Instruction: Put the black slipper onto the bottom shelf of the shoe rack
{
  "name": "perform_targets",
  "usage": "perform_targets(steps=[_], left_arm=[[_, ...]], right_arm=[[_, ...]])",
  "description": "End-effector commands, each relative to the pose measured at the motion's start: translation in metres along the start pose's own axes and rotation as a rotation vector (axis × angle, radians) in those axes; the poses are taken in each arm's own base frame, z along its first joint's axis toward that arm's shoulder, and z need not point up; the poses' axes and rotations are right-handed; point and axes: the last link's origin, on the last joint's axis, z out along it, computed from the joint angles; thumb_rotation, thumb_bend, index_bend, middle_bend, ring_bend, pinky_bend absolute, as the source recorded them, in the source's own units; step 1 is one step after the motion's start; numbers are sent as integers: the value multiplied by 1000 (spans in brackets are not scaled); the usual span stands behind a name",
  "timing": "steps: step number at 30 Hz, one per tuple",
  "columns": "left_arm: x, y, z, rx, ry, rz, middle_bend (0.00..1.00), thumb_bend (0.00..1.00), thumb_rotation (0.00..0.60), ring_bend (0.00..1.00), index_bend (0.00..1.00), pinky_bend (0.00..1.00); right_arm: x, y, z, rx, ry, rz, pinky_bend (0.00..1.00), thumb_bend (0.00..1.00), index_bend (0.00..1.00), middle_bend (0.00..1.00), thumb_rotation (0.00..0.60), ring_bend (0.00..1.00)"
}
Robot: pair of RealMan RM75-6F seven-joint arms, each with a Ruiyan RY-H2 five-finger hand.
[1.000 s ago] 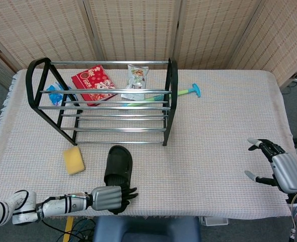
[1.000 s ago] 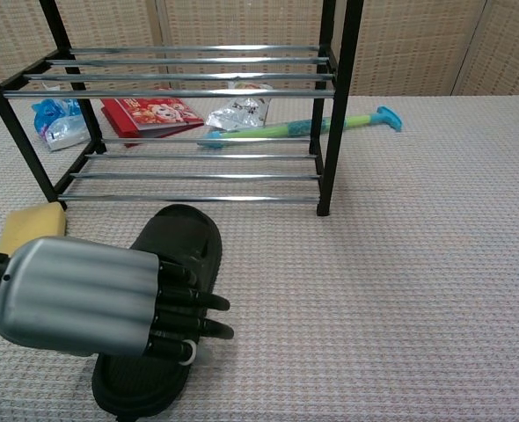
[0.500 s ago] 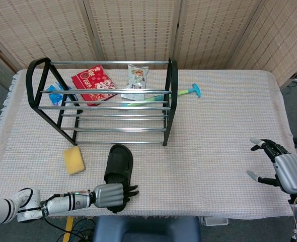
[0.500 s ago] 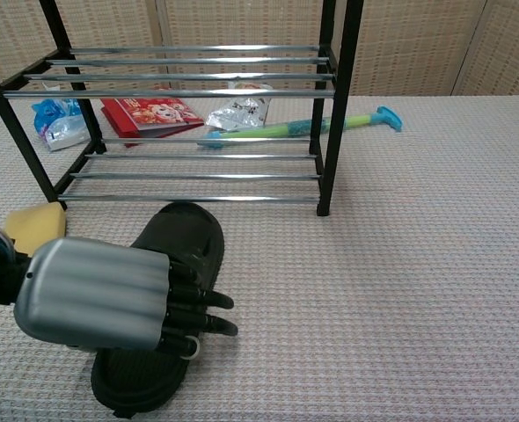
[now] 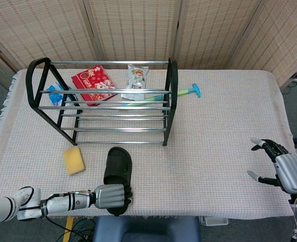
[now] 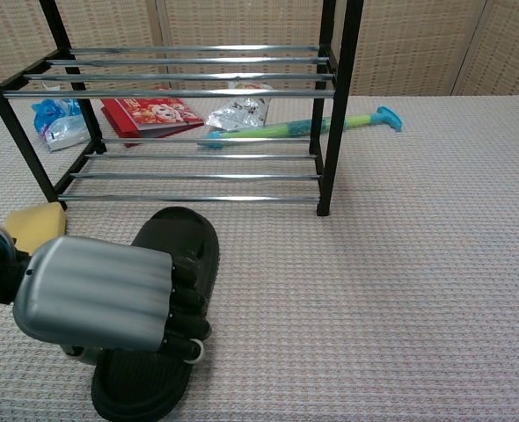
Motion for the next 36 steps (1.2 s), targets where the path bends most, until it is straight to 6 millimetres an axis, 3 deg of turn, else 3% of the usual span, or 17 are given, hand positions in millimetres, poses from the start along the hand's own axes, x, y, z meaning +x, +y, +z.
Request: perform_targets(steps=[1,21,36], left_arm=[[-1,-3,-2,6,12,-9,407,62,600,396,583,468],[23,-3,-56,172,104,30,491,63,600,436,612,502],[6,-53,-24,250,22,122,491,63,600,431,616,501]], right_arm=[[0,0,1,3,0,0,253,162,174,360,600,226],[-1,-6,6,32,-1,1,253,162,174,360,600,226],[-1,-4,5,19,-2,-3,253,161,174,360,600,226]])
